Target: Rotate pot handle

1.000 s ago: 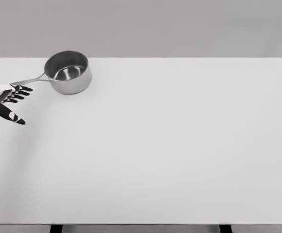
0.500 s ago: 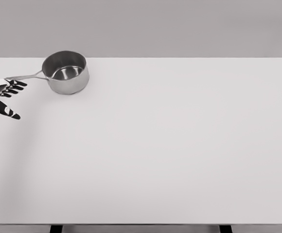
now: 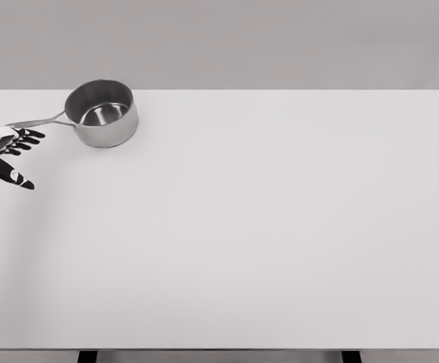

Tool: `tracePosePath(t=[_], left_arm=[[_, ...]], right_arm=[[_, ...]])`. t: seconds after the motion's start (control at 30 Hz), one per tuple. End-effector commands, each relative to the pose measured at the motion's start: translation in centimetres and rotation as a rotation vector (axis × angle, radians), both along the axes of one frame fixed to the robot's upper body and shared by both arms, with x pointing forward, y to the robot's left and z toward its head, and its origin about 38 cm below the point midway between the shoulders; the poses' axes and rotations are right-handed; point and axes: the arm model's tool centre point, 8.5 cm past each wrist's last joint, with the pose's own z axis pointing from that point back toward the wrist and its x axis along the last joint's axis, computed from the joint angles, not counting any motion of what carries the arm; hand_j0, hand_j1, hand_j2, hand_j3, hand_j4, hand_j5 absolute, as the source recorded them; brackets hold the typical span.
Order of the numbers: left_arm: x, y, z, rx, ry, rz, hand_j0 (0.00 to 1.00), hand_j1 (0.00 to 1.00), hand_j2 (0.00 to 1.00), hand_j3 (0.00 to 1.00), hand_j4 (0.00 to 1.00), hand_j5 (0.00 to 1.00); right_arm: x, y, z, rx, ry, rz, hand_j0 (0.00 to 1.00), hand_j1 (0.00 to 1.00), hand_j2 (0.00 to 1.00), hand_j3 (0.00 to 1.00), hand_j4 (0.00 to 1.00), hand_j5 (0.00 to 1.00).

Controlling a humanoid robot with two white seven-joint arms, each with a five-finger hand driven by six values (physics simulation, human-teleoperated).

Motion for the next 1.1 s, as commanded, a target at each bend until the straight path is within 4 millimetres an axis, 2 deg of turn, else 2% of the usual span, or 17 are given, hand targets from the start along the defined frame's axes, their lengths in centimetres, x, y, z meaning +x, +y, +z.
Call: tracePosePath(t=[0.0, 0.37, 0.67, 1.07], left_arm=[[0.0, 0.0, 0.0, -0.003, 0.002, 0.003, 1.0, 1.0, 1.0, 1.0, 1.0, 1.0], [0.3, 0.2, 0.7, 0.002, -0.013, 0.007, 1.0, 1.0, 1.0, 1.0, 1.0, 1.0], [0.6, 1.2, 0.6, 0.012, -0.012, 0.034, 1.0, 1.0, 1.0, 1.0, 1.0, 1.0], [1.6, 0.9, 0.5, 0.016, -0.023, 0.046, 1.0, 1.0, 1.0, 1.0, 1.0, 1.0]], right_arm=[[0.0, 0.0, 0.0, 0.0, 0.0, -0.001, 1.0, 1.0, 1.0, 1.0, 1.0, 1.0], [0.0, 0.0, 0.0, 0.0, 0.0, 0.001, 1.0, 1.0, 1.0, 1.0, 1.0, 1.0], [-0.1, 0.0, 0.0, 0.001, 0.001, -0.001, 1.0, 1.0, 1.0, 1.0, 1.0, 1.0], [0.0, 0.0, 0.0, 0.0, 0.0, 0.001, 1.0, 1.0, 1.0, 1.0, 1.0, 1.0]])
